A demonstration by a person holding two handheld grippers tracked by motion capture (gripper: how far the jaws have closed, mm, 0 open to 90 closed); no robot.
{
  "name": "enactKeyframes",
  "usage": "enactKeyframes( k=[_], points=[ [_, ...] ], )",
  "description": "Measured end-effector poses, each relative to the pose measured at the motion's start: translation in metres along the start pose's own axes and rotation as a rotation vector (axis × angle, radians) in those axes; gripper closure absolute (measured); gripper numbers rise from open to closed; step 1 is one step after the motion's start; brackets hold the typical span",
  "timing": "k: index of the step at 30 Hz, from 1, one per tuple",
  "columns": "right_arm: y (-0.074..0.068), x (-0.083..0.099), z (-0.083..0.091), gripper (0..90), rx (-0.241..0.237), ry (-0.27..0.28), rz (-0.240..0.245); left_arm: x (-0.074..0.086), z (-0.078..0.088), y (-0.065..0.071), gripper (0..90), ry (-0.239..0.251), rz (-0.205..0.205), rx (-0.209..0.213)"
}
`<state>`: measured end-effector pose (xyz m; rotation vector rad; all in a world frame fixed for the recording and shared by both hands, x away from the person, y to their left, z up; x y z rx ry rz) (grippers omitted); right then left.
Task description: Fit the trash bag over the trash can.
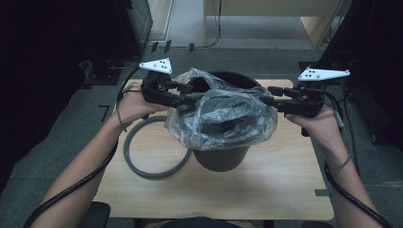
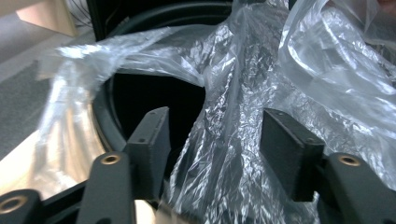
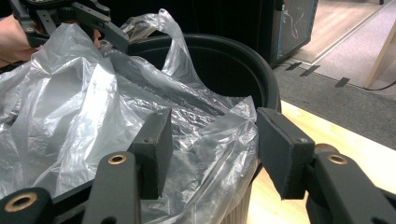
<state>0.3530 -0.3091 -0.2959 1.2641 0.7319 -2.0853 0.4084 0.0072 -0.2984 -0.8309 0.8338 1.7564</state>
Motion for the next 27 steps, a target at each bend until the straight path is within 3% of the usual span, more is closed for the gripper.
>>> enactKeyframes(
  k=[2, 3, 4, 8, 10, 14, 22, 27],
  points=[
    [-0.001, 0.001, -0.002, 50.1, -0.001, -0.010, 0.007, 0.002, -0.002, 0.001, 54.5, -0.023, -0.013, -0.010],
    [-0.001, 0.002, -0.003, 53.6, -0.004, -0.019, 0.012, 0.002, -0.003, 0.001, 65.9, -0.033, -0.017, -0.013],
    [-0.001, 0.002, -0.003, 57.1, -0.005, -0.017, 0.019, 0.003, -0.004, 0.002, 68.7, -0.042, -0.027, -0.020],
    [-0.003, 0.004, -0.002, 80.2, -0.011, -0.056, 0.031, 0.002, -0.002, 0.002, 89.2, -0.081, -0.039, -0.055],
    [-0.004, 0.004, -0.001, 87.7, -0.013, -0.080, 0.040, -0.001, 0.002, -0.001, 90.0, -0.060, -0.032, -0.071],
    [-0.003, 0.000, 0.000, 89.6, -0.004, -0.084, 0.054, -0.012, 0.011, -0.010, 90.0, -0.016, -0.022, -0.104],
    [0.002, -0.015, -0.003, 89.0, 0.046, -0.058, 0.086, -0.028, 0.013, -0.026, 90.0, -0.007, -0.011, -0.175],
    [0.011, -0.017, -0.006, 90.0, 0.061, -0.058, 0.053, -0.031, 0.008, -0.036, 90.0, -0.006, 0.013, -0.196]
  ],
)
Point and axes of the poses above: each handheld gripper's, and its own axes: z roughly backward along the jaws, x roughly out of its underside, y roughly to its right, the point moved 5 cm from there along -z, roughly forward along the jaws, and after that the axes turned 3 degrees about z, right-handed, at the moved point
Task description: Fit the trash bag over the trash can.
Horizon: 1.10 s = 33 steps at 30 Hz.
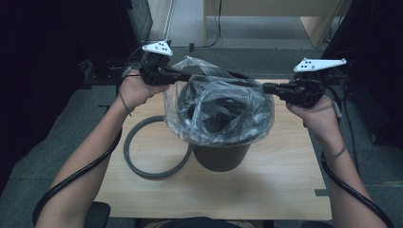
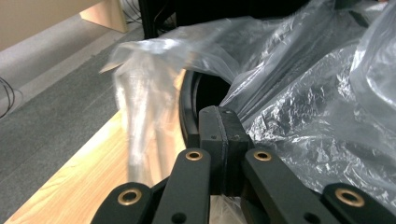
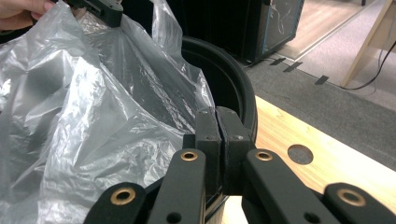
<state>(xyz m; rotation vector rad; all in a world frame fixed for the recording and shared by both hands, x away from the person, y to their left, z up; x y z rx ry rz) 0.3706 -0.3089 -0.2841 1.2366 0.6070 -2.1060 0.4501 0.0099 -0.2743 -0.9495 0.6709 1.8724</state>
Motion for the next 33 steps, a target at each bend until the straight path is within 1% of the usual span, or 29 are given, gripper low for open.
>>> enactKeyframes(
  k=[4, 9, 12, 13, 17, 21, 24, 26, 29, 30, 31, 33],
  points=[
    [0.004, 0.003, -0.006, 90.0, 0.015, -0.014, -0.001, 0.000, -0.007, -0.006, 90.0, 0.003, 0.011, -0.008],
    [0.011, 0.005, -0.011, 90.0, 0.052, -0.010, -0.012, 0.003, -0.015, -0.010, 90.0, 0.007, 0.019, -0.017],
    [0.013, 0.006, -0.012, 90.0, 0.070, -0.005, -0.011, 0.003, -0.019, -0.012, 90.0, 0.025, 0.025, -0.021],
    [0.014, 0.006, -0.012, 90.0, 0.074, -0.002, -0.013, 0.003, -0.019, -0.012, 90.0, 0.028, 0.026, -0.025],
    [0.015, 0.006, -0.014, 90.0, 0.093, 0.002, -0.004, 0.003, -0.020, -0.014, 90.0, 0.043, 0.011, -0.040],
    [0.016, 0.006, -0.015, 90.0, 0.135, 0.012, 0.019, 0.004, -0.021, -0.017, 90.0, 0.053, 0.016, -0.049],
    [0.018, 0.007, -0.017, 90.0, 0.135, 0.027, 0.007, 0.006, -0.022, -0.019, 90.0, 0.060, 0.036, -0.041],
    [0.019, 0.006, -0.018, 90.0, 0.143, 0.032, 0.005, 0.006, -0.023, -0.021, 90.0, 0.058, 0.036, -0.044],
    [0.020, 0.006, -0.021, 90.0, 0.189, 0.038, 0.021, 0.005, -0.025, -0.021, 90.0, 0.058, 0.045, -0.057],
    [0.020, 0.006, -0.021, 90.0, 0.200, 0.043, 0.022, 0.005, -0.025, -0.021, 90.0, 0.059, 0.049, -0.054],
    [0.020, 0.006, -0.022, 90.0, 0.205, 0.050, 0.024, 0.006, -0.025, -0.021, 90.0, 0.060, 0.048, -0.048],
    [0.022, 0.007, -0.021, 90.0, 0.194, 0.065, 0.009, 0.007, -0.024, -0.021, 90.0, 0.057, 0.047, -0.043]
  ],
)
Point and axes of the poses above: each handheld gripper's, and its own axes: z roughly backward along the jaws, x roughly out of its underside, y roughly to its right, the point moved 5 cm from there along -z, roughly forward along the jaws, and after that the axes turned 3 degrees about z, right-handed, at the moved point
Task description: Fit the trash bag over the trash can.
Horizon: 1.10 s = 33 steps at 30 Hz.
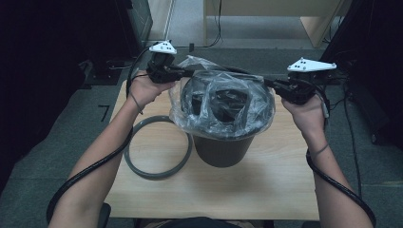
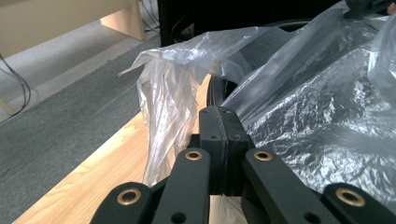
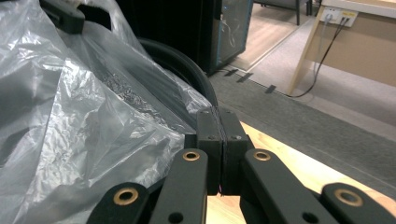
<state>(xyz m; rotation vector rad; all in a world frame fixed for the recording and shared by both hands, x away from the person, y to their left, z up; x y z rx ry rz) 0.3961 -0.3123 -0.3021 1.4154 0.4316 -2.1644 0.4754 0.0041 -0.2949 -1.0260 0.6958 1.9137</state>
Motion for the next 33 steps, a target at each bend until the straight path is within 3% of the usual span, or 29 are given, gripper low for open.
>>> enactKeyframes(
  k=[2, 7, 10, 12, 20, 30, 33],
  points=[
    [0.001, 0.001, 0.000, 90.0, -0.010, 0.008, -0.014, 0.000, 0.000, 0.000, 90.0, 0.000, 0.000, 0.001],
    [0.004, 0.001, -0.002, 90.0, 0.037, 0.026, -0.012, -0.002, -0.002, 0.002, 89.8, 0.018, -0.005, -0.007],
    [0.008, 0.002, -0.002, 90.0, 0.016, 0.036, -0.063, -0.004, -0.003, -0.001, 85.2, 0.031, 0.000, -0.017],
    [0.012, 0.003, -0.003, 90.0, 0.005, 0.040, -0.094, -0.005, -0.004, -0.003, 83.6, 0.038, 0.024, -0.007],
    [0.023, 0.006, -0.008, 90.0, -0.065, 0.062, -0.235, 0.000, -0.007, -0.005, 90.0, 0.041, 0.073, 0.036],
    [0.010, 0.009, 0.003, 90.0, -0.137, 0.026, -0.223, 0.010, 0.008, 0.006, 90.0, 0.011, 0.049, 0.096],
    [0.003, 0.012, 0.009, 90.0, -0.167, 0.027, -0.221, 0.016, 0.015, 0.013, 90.0, 0.006, 0.041, 0.134]
  ],
)
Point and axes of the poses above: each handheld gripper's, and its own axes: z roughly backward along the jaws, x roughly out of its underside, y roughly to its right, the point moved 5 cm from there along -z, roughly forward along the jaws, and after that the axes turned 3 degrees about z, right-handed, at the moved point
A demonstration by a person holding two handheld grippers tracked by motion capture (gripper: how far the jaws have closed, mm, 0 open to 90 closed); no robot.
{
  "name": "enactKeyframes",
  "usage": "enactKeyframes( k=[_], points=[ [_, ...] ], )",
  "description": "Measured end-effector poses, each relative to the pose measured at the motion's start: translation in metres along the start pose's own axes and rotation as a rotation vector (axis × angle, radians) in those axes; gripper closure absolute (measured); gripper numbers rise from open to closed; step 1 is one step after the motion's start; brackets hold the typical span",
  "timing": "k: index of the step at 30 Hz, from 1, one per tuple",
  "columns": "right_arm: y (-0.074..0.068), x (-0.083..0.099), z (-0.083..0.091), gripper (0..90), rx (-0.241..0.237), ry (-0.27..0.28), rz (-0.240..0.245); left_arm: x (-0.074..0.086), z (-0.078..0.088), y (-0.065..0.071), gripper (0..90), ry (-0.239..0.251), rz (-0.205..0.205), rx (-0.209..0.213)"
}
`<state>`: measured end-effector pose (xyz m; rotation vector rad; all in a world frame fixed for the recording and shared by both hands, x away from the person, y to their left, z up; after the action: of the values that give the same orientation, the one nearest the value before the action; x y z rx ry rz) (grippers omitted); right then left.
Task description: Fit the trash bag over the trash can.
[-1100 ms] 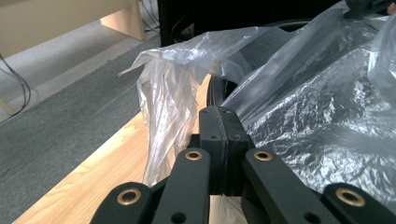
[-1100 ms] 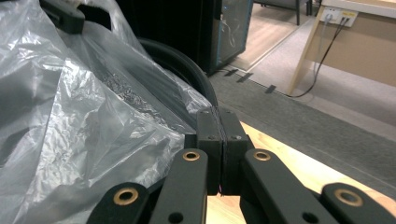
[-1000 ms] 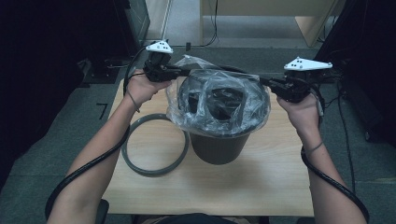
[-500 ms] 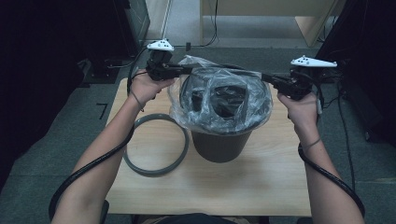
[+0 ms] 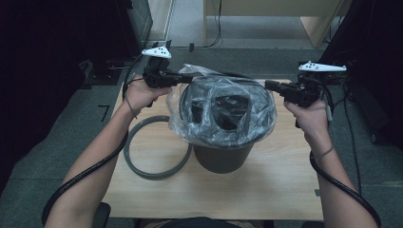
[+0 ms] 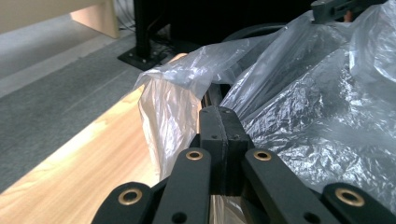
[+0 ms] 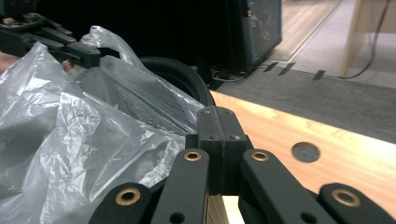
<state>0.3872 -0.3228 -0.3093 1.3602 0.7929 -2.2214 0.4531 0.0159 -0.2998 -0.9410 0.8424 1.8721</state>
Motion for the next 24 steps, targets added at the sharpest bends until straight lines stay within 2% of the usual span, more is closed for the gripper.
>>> enactKeyframes(
  k=[3, 6, 8, 13, 15, 16, 18, 20, 22, 24],
  points=[
    [-0.010, 0.005, 0.007, 90.0, -0.042, -0.015, 0.005, 0.007, 0.009, 0.009, 90.0, -0.015, -0.033, 0.043],
    [-0.021, 0.007, 0.012, 90.0, -0.078, -0.063, 0.041, 0.007, 0.013, 0.014, 90.0, -0.027, -0.054, 0.041],
    [-0.025, 0.005, 0.014, 90.0, -0.058, -0.084, 0.069, 0.004, 0.013, 0.013, 90.0, -0.025, -0.060, 0.021],
    [-0.028, -0.005, 0.014, 90.0, -0.012, -0.052, 0.089, -0.004, 0.007, 0.008, 90.0, 0.003, -0.040, -0.029],
    [-0.026, -0.006, 0.012, 79.8, 0.019, -0.045, 0.100, -0.006, 0.005, 0.006, 90.0, 0.012, -0.035, -0.040],
    [-0.024, -0.006, 0.010, 71.5, 0.034, -0.041, 0.105, -0.006, 0.003, 0.005, 90.0, 0.010, -0.034, -0.046],
    [-0.023, -0.006, 0.007, 66.2, 0.042, -0.034, 0.104, -0.007, 0.001, 0.004, 85.1, 0.013, -0.030, -0.048],
    [-0.024, -0.009, 0.006, 59.4, 0.017, -0.009, 0.101, -0.008, 0.000, 0.005, 82.3, 0.018, -0.033, -0.042],
    [-0.028, -0.011, 0.002, 57.0, -0.012, -0.016, 0.095, -0.009, -0.001, 0.008, 79.6, 0.010, -0.040, -0.035],
    [-0.033, -0.012, -0.003, 54.6, -0.031, -0.023, 0.119, -0.010, -0.003, 0.011, 77.9, -0.002, -0.051, -0.032]
  ],
)
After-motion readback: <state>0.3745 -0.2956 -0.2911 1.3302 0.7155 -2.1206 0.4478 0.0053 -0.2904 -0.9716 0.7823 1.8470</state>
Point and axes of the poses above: each handheld gripper's, and its own axes: z roughly backward along the jaws, x roughly out of its underside, y roughly to its right, the point moved 5 cm from there along -z, roughly forward along the jaws, and after that the axes turned 3 degrees about z, right-handed, at the moved point
